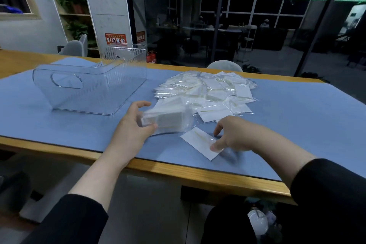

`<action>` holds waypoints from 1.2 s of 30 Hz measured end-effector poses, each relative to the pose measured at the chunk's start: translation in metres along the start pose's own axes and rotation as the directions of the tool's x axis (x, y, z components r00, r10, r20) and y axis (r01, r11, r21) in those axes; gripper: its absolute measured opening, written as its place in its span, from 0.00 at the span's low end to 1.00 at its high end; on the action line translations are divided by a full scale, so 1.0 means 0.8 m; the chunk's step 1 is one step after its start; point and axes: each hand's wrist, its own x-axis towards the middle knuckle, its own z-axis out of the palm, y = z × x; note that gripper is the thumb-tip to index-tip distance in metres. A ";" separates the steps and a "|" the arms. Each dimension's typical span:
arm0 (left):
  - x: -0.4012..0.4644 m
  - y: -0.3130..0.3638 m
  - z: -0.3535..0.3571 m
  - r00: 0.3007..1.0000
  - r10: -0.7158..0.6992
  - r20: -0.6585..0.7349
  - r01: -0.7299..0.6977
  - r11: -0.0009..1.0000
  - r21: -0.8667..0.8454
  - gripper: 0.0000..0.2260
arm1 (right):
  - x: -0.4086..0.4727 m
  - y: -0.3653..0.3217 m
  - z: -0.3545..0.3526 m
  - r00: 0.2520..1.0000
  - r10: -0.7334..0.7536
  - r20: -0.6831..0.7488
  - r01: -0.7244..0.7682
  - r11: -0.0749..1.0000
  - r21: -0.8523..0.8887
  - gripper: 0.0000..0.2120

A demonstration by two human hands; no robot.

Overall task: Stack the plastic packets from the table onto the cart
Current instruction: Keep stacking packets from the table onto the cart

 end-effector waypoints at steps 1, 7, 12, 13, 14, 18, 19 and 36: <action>0.000 0.001 0.000 1.000 -0.003 0.005 0.002 1.000 0.014 0.22 | 0.002 -0.002 -0.001 1.000 0.007 0.014 -0.006 1.000 -0.027 0.21; 0.001 0.000 -0.001 1.000 -0.018 0.016 0.018 1.000 -0.014 0.21 | 0.002 -0.005 -0.011 0.998 0.045 0.052 -0.040 0.995 -0.093 0.24; 0.002 -0.002 -0.003 0.999 -0.033 -0.020 0.032 0.998 -0.056 0.21 | -0.002 -0.004 -0.011 0.997 -0.005 0.072 0.010 0.997 -0.075 0.16; 0.003 -0.002 -0.003 0.999 -0.037 -0.033 0.034 0.996 -0.078 0.20 | -0.004 -0.001 -0.011 0.998 -0.037 0.057 0.040 0.998 -0.046 0.14; 0.003 -0.001 -0.004 0.998 -0.039 -0.048 0.034 0.995 -0.096 0.20 | -0.008 0.003 -0.011 0.997 -0.078 0.029 0.078 0.997 -0.009 0.12; 0.007 0.005 -0.001 0.996 -0.050 -0.071 0.040 0.990 -0.138 0.19 | -0.030 0.029 -0.024 0.941 -0.245 -0.232 0.262 0.964 0.043 0.04; 0.009 0.007 0.005 0.998 -0.038 -0.057 0.029 0.988 -0.153 0.19 | -0.036 0.037 -0.029 0.913 -0.276 -0.301 0.306 0.950 0.056 0.03; 0.024 0.052 0.100 0.998 0.062 0.006 -0.060 0.984 -0.167 0.16 | -0.037 0.143 -0.035 0.813 -0.218 -0.540 0.455 0.816 0.357 0.03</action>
